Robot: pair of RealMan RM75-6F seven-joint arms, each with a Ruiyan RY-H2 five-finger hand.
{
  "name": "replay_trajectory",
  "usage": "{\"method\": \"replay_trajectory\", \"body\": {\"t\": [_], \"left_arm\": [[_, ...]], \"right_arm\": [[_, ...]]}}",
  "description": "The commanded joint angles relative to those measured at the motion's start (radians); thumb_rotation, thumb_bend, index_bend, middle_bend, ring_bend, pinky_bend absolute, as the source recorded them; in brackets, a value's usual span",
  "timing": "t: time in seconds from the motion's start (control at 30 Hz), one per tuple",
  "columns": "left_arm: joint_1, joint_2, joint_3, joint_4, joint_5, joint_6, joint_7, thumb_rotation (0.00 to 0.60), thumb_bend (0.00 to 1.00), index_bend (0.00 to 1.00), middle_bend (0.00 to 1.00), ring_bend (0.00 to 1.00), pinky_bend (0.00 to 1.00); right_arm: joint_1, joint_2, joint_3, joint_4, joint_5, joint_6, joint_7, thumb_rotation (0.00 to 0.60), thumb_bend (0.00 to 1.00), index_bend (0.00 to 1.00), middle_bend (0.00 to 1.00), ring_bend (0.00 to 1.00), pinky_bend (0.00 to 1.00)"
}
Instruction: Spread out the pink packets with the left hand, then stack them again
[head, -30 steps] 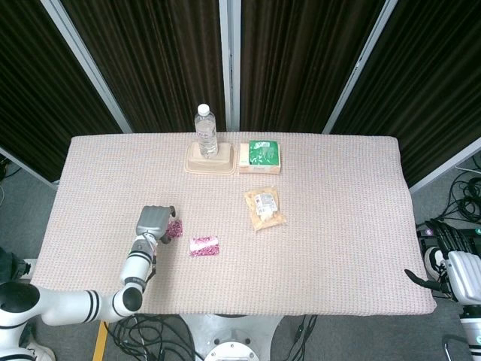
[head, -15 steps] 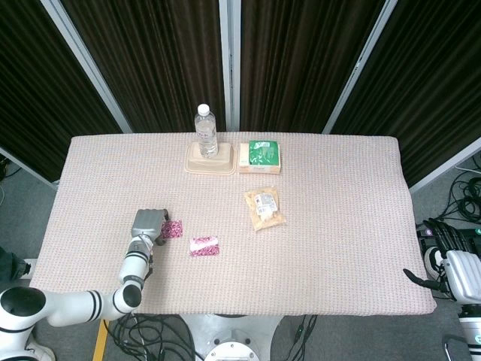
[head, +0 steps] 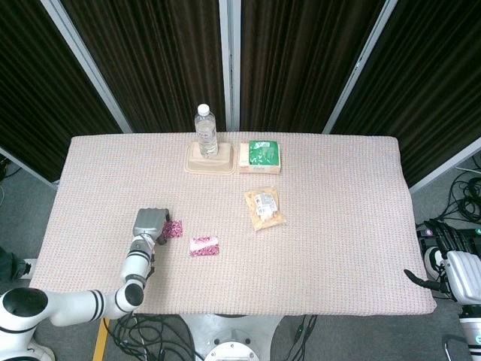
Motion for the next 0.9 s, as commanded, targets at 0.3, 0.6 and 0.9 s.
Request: {"method": "replay_trajectory", "body": {"t": [0.3,0.6,0.9], "left_arm": [[0.009,0.001,-0.008,-0.002,0.019,0.005,-0.002,0.600,0.22,0.51,0.91,0.90,0.97],[0.003,0.058,-0.044,-0.112,0.037,0.027,-0.006,0.600,0.22,0.51,0.91,0.90,0.97],[-0.024,0.078,-0.052,-0.247,0.031,0.052,0.017,0.600,0.22,0.50,0.91,0.90,0.97]], "right_arm": [[-0.001,0.002,0.000,-0.006,-0.001,0.003,-0.005,0.489,0.06,0.09,0.06,0.00,0.00],[0.001,0.002,0.001,-0.008,-0.004,0.004,-0.006,0.489,0.06,0.09,0.06,0.00,0.00],[-0.001,0.001,0.000,-0.001,-0.001,0.003,0.001,0.492,0.06,0.09,0.06,0.00,0.00]]}}
